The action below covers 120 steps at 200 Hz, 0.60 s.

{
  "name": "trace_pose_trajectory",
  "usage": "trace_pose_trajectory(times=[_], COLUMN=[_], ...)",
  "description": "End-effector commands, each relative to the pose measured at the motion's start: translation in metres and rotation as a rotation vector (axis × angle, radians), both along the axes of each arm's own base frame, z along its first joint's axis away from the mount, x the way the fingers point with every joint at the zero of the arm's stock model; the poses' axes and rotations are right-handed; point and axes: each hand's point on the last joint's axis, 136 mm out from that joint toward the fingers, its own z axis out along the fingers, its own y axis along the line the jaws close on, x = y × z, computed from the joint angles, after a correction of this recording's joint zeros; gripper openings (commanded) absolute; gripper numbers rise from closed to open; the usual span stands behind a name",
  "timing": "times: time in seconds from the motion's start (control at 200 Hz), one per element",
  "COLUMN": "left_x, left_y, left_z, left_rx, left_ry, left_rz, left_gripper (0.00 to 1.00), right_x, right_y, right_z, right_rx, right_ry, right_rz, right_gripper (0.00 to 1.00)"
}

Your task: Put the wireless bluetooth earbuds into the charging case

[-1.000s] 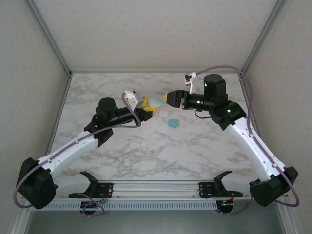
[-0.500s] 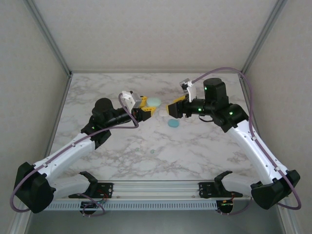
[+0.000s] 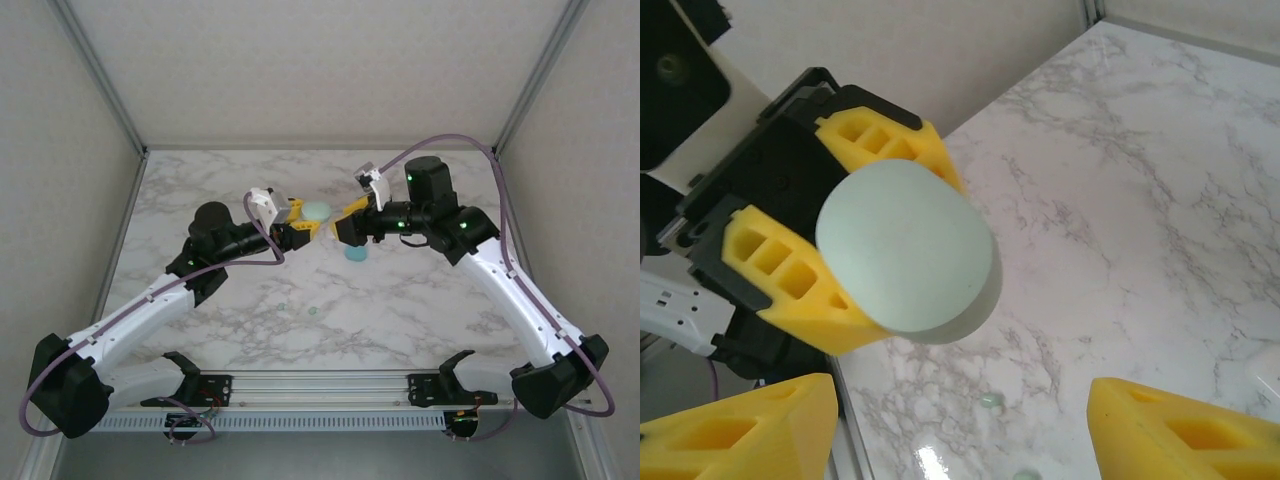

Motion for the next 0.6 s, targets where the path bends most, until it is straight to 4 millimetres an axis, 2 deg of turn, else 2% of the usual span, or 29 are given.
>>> trace_pose_trajectory(times=[0.0, 0.14, 0.325, 0.475, 0.596], left_x=[-0.009, -0.011, -0.014, -0.016, -0.018], left_y=[-0.003, -0.003, -0.006, -0.008, -0.007], left_z=[0.019, 0.019, 0.015, 0.015, 0.015], left_rx=[-0.028, -0.022, -0.008, 0.011, 0.013], left_ry=[-0.038, -0.042, -0.035, -0.039, -0.038], left_rz=[-0.033, -0.039, -0.064, -0.080, -0.083], left_gripper=[0.24, 0.23, 0.24, 0.24, 0.23], right_x=[0.002, 0.008, 0.026, 0.032, 0.035], right_y=[0.010, 0.014, 0.010, 0.010, 0.009], right_z=[0.008, 0.006, 0.001, 0.011, 0.012], right_rx=[0.023, 0.019, -0.008, 0.014, 0.004], right_ry=[0.001, 0.022, 0.000, -0.005, 0.014], right_rz=[0.029, 0.017, -0.074, -0.104, -0.125], right_gripper=[0.68, 0.68, 0.68, 0.68, 0.69])
